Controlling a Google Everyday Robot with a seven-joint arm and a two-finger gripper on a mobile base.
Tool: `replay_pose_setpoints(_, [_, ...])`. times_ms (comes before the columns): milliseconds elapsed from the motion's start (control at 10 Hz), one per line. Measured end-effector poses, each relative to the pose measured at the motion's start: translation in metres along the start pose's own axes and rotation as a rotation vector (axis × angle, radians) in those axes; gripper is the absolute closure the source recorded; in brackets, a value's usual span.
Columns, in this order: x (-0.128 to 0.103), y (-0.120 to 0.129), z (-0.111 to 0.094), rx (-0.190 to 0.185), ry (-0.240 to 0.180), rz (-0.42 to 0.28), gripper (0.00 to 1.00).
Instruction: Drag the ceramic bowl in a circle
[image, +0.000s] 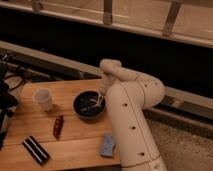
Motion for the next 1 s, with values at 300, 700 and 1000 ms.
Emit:
replay_pose_setpoints(300, [0.002, 0.001, -0.003, 0.001, -0.01, -0.007, 1.0])
replay_pose_setpoints(700, [0.028, 0.047, -0.058, -0.022, -0.21, -0.143, 1.0])
replay_pose_setpoints(1000, [0.051, 0.074, -0.11, -0.061, -0.331, -0.248, 1.0])
